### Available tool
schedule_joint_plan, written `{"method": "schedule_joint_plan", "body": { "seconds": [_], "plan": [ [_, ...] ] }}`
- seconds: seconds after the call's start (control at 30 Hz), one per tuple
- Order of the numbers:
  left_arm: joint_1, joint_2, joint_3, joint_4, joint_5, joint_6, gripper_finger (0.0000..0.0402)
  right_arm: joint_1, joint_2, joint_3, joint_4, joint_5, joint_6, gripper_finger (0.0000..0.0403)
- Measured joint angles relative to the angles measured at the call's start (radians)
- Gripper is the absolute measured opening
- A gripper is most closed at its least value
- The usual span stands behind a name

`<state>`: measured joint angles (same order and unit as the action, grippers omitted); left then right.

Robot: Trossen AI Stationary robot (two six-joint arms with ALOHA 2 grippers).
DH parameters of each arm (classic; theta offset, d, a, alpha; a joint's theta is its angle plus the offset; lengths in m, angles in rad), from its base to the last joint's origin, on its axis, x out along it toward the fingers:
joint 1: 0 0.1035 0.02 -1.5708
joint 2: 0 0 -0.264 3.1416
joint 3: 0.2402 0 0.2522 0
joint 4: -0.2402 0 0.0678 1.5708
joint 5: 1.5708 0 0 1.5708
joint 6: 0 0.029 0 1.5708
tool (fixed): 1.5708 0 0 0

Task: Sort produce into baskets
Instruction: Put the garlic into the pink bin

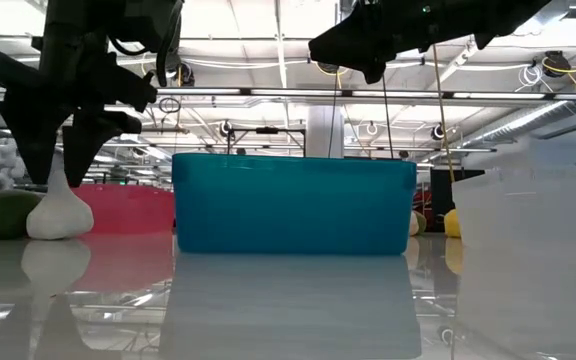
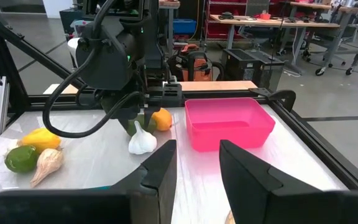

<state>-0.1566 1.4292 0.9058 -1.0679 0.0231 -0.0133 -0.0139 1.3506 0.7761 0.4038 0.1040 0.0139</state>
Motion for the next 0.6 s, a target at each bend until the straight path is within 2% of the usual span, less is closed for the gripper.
{"method": "schedule_joint_plan", "body": {
  "seconds": [0.37, 0.6],
  "plan": [
    [0.000, 0.000, 0.000, -0.027, -0.047, -0.006, 0.0053, 0.000, 0.000, 0.000, 0.001, 0.000, 0.000, 0.0114],
    [0.005, 0.000, 0.009, -0.043, -0.085, 0.012, 0.0008, 0.000, 0.000, 0.000, 0.001, 0.000, 0.000, 0.0114]
  ]
}}
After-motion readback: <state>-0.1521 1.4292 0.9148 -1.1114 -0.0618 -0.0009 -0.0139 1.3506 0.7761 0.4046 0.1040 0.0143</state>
